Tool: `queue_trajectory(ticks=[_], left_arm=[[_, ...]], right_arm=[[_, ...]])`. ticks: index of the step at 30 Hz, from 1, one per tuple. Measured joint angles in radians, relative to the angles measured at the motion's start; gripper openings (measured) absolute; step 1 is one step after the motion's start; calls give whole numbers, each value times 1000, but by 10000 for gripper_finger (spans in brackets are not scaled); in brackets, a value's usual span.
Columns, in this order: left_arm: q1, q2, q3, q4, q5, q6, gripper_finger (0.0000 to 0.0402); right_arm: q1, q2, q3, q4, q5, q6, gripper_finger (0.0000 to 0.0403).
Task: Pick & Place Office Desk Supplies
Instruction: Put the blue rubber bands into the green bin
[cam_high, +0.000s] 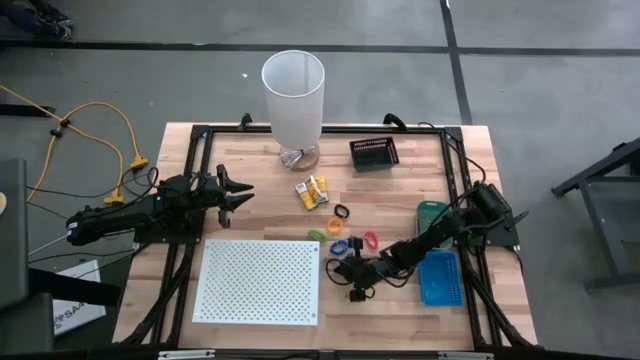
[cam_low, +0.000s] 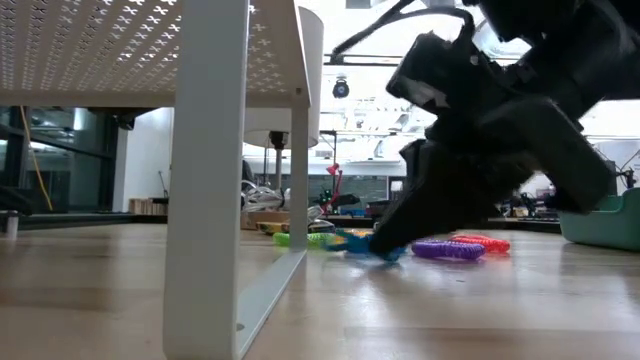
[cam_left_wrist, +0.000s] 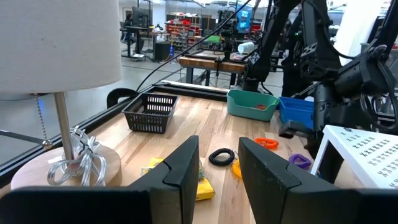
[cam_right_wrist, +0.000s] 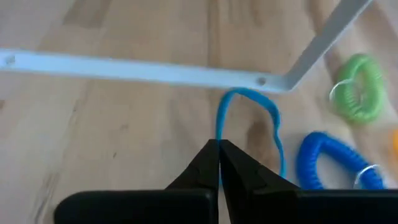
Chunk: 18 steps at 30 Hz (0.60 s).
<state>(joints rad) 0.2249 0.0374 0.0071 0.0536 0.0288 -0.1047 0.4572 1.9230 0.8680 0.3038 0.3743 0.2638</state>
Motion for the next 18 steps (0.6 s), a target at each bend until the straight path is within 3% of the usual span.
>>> queue_trajectory(ticks=[12,18], left_arm=[[0,0,0,0,0,0,108],[0,0,0,0,0,0,108]], right_arm=[[26,-192,0,-163,147,-7,3],[34,-201,1,-165,152,-7,3]])
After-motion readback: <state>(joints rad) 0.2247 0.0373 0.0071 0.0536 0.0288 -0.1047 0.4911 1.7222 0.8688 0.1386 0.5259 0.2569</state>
